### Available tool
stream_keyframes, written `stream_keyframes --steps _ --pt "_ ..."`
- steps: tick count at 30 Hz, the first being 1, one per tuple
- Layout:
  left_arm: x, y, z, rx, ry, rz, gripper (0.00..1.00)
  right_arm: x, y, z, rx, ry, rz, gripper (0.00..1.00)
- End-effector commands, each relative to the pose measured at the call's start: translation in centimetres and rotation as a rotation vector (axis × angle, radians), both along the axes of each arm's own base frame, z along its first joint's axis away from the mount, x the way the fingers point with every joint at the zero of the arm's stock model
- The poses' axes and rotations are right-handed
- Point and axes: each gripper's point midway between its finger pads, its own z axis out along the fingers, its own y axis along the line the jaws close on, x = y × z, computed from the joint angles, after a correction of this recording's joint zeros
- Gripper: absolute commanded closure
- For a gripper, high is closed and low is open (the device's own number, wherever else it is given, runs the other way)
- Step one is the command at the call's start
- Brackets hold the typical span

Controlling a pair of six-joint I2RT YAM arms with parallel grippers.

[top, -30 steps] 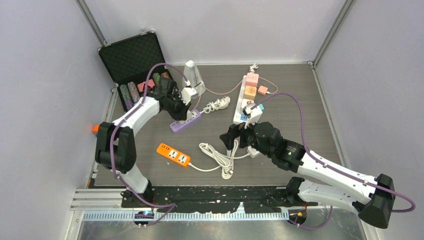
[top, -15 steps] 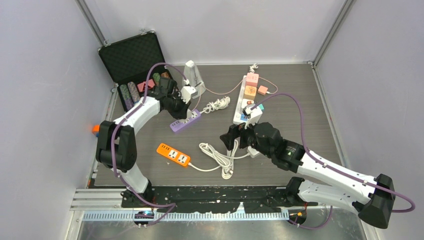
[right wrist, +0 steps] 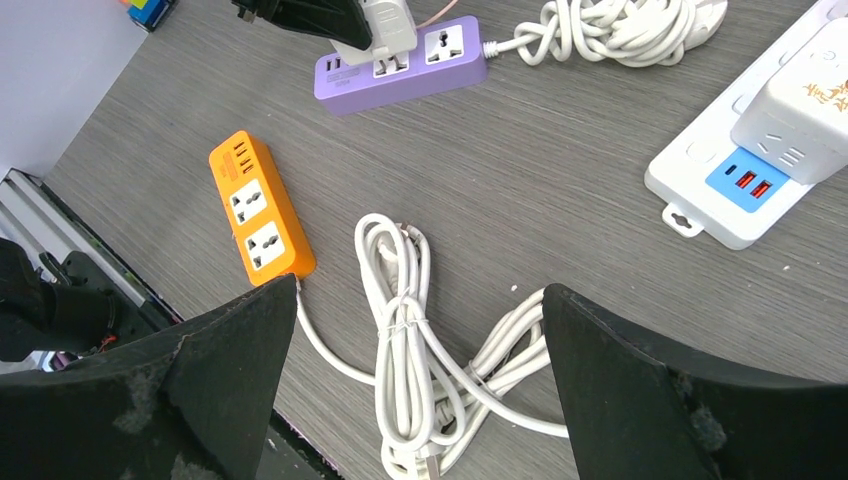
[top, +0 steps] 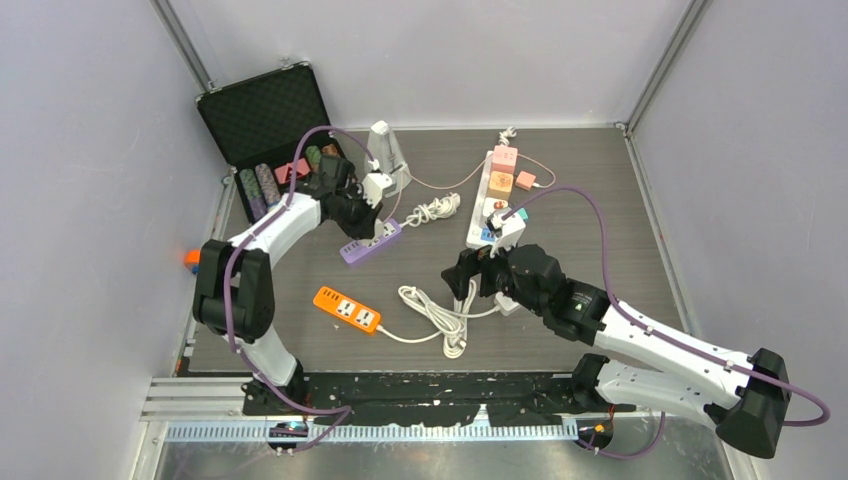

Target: Insert the plug

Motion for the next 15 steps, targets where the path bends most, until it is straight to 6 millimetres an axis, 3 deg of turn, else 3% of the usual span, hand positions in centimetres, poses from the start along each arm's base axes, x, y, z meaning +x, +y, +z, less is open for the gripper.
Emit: stream_keyframes --steps 1,15 --pt "0.1 0.1 -0.5 0.000 0.024 -0.002 1.00 0.3 0.2 0.8 0.032 -0.016 -0.005 0.03" --pt "-0.4 1.4 -3.4 0.061 0.018 0.060 0.99 0.5 -0.2 0.4 0.024 -0.018 -0.013 0.03"
